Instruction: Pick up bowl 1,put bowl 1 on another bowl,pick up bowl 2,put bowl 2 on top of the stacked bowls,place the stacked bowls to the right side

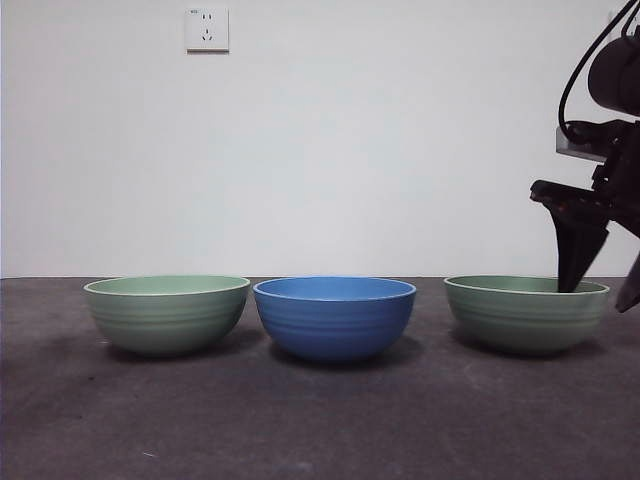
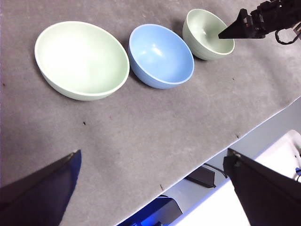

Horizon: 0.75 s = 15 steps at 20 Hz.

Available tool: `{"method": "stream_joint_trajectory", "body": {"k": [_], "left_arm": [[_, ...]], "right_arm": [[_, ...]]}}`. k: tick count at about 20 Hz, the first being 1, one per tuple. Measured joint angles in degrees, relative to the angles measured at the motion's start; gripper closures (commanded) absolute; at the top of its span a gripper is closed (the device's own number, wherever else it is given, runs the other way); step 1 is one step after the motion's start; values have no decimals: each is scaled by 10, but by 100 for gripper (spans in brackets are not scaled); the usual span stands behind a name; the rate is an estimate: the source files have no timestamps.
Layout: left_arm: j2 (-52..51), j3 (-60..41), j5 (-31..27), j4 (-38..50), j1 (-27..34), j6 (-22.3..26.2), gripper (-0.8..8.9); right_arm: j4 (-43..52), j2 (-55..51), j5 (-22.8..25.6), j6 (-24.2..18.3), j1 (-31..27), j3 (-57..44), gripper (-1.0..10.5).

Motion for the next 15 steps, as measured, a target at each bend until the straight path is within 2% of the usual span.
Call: {"method": "stream_joint_trajectory", "body": {"k": [5, 12, 15], "left_arm": [[0, 0, 0, 0, 0, 0, 180], [0, 0, 0, -1, 0, 0, 180], [0, 0, 0, -1, 0, 0, 180]], "right_arm": [[16, 1, 0, 0, 0, 0, 957], [19, 0, 2, 2, 0, 0, 957], [3, -32, 2, 2, 3, 7, 957]]}}
